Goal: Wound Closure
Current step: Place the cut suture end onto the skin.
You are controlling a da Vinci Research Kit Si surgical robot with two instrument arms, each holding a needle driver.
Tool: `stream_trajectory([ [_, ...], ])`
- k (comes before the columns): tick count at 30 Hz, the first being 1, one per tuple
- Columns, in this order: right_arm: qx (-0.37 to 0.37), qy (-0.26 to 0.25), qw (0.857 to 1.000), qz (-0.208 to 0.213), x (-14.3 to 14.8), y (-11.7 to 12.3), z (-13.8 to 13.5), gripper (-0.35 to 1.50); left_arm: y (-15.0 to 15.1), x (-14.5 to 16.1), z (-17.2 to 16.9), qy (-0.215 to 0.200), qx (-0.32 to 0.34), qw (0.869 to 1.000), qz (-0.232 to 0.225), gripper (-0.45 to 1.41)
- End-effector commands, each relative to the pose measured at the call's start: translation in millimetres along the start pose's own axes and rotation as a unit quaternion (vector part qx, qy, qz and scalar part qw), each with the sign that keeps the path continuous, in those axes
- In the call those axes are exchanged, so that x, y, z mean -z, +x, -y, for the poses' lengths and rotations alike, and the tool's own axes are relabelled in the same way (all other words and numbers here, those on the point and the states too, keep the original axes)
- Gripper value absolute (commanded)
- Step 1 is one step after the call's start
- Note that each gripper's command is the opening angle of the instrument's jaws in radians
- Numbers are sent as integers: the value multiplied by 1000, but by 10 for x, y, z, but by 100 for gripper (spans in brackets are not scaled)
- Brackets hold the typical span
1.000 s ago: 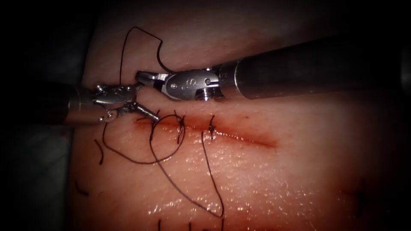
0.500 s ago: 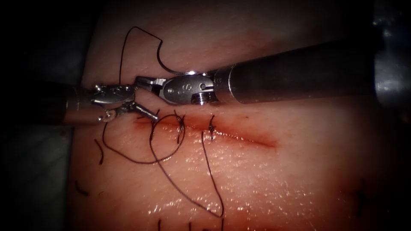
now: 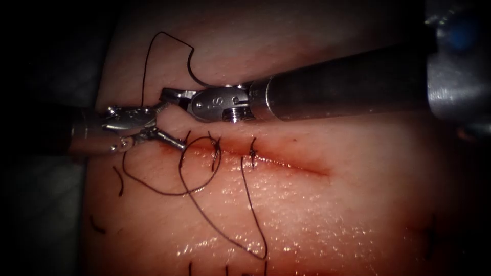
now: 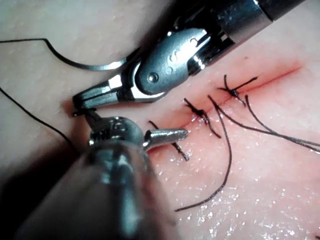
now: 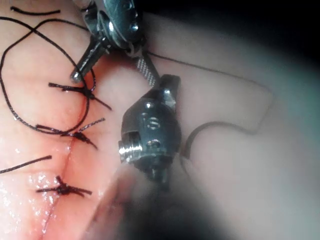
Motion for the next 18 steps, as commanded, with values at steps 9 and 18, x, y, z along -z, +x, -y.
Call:
stream_trajectory([
  [9, 12, 18, 999, 32, -5, -13, 7, -35, 16, 33, -14, 21, -25, 999, -13, 128],
  [18, 23, 58, 995, 79, 15, -19, 9, -35, 49, 76, -38, 33, -69, 996, -49, 126],
])
